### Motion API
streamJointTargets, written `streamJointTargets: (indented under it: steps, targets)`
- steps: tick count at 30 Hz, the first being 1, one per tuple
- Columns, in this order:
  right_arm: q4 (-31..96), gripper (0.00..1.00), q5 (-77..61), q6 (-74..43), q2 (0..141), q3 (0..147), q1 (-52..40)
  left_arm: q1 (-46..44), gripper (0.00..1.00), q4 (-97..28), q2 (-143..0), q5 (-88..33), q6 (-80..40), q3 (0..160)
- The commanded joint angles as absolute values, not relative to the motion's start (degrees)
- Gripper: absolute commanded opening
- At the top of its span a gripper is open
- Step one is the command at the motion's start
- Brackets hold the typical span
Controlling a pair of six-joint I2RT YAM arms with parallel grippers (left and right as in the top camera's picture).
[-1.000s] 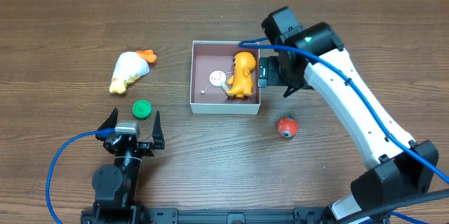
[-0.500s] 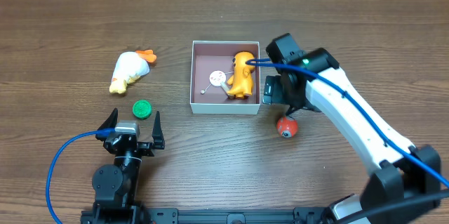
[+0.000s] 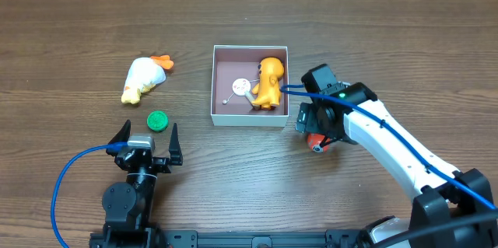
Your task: Pack container
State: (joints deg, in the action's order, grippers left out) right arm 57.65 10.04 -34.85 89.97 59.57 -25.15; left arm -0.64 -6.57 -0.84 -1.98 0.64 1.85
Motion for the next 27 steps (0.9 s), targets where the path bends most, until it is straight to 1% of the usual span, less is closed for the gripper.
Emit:
streamJointTargets:
  steps: [1, 2, 6, 9, 11, 13, 14, 18, 20, 23, 27]
  targets:
    - [57.17, 0.96, 9.82, -36.25, 89.41, 59.24, -24.10, -0.23, 1.00, -6.42, -0.25, -2.81, 1.76, 1.37]
    - [57.28, 0.94, 9.82, -36.25, 89.41, 59.20, -23.97, -0.23, 1.00, -6.42, -0.25, -2.81, 1.76, 1.37]
    - [56.99, 0.94, 9.80, -36.29, 89.41, 58.28, -23.86, -0.23, 1.00, -6.42, -0.25, -2.81, 1.76, 1.37]
    - [54.72, 0.93, 8.84, -36.29, 89.41, 56.21, -23.86, -0.23, 1.00, -6.39, -0.25, -2.81, 1.76, 1.37]
    - [52.60, 0.90, 7.42, -36.29, 89.41, 54.65, -23.86, -0.23, 1.00, -6.39, -0.25, -2.81, 1.76, 1.37]
    - [51.05, 0.86, 6.66, -36.29, 89.41, 53.76, -23.86, -0.23, 1.00, -6.39, -0.25, -2.81, 1.76, 1.37]
    - [50.59, 0.82, 6.35, -36.27, 89.41, 53.63, -23.86, -0.23, 1.00, -6.39, -0.25, -2.81, 1.76, 1.37]
    - [50.61, 0.57, 6.35, -36.27, 89.41, 53.63, -23.86, -0.23, 1.00, -6.39, -0.25, -2.81, 1.76, 1.37]
    - [51.07, 0.56, 6.35, -36.27, 89.41, 53.63, -23.86, -0.23, 1.00, -6.42, -0.25, -2.81, 1.76, 1.37]
    - [51.72, 0.50, 6.35, -36.27, 89.41, 53.63, -23.86, -0.23, 1.00, -6.39, -0.25, -2.81, 1.76, 1.37]
    - [52.18, 0.50, 6.35, -36.27, 89.41, 53.63, -23.86, -0.23, 1.00, -6.42, -0.25, -2.81, 1.76, 1.37]
